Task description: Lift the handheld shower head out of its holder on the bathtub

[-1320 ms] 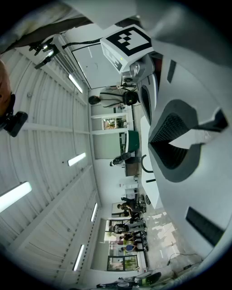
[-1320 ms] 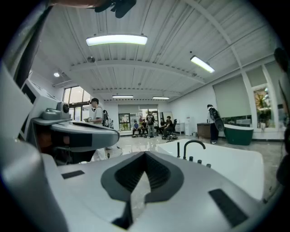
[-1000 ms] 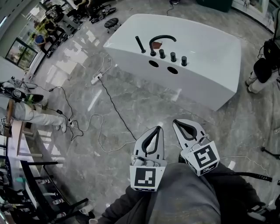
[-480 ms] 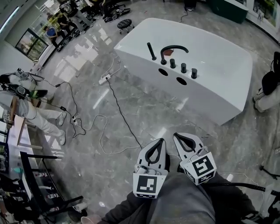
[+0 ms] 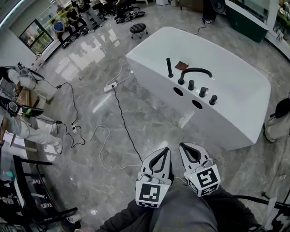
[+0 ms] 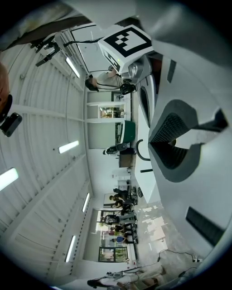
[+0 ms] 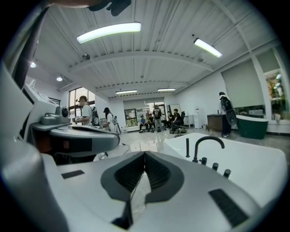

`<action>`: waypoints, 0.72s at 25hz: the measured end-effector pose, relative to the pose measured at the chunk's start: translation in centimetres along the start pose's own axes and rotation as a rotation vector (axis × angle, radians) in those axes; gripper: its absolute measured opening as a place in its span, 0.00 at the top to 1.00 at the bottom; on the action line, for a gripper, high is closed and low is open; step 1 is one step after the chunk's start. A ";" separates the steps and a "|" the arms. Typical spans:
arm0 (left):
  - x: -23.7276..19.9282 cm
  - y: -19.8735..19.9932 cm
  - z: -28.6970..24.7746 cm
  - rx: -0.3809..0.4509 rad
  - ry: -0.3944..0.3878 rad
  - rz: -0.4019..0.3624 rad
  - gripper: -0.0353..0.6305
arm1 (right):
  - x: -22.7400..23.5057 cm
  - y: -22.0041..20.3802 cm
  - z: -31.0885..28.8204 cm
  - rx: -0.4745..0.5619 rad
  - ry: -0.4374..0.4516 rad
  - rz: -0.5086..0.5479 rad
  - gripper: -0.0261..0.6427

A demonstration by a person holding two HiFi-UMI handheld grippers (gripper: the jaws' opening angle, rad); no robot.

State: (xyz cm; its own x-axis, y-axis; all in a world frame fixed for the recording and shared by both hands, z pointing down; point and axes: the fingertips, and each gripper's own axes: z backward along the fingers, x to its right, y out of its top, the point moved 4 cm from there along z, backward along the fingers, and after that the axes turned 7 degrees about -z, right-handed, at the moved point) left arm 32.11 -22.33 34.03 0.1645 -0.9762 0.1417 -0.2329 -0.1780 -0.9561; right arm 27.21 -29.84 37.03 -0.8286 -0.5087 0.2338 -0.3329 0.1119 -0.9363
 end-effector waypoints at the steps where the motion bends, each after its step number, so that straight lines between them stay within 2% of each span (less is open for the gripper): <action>1: -1.2 0.0 -1.0 -0.005 0.000 0.004 0.94 | 0.4 0.4 -1.4 -0.002 0.000 -0.002 0.95; 7: -8.0 -0.5 -5.9 -0.035 -0.025 0.021 0.94 | 2.6 2.4 -9.2 -0.013 -0.030 -0.022 0.95; 11: -12.9 -0.8 -8.3 -0.023 -0.040 0.002 0.94 | 2.8 3.7 -14.0 -0.009 -0.051 -0.025 0.95; 18: -17.2 -1.1 -11.5 -0.014 -0.054 0.026 0.94 | 4.1 5.4 -19.0 -0.022 -0.073 -0.015 0.95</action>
State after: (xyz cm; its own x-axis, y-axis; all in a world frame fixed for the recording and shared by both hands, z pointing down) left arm 18.54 -6.73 35.57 0.2099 -0.9723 0.1025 -0.2513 -0.1549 -0.9554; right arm 13.40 -15.09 37.94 -0.7889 -0.5711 0.2270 -0.3554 0.1226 -0.9266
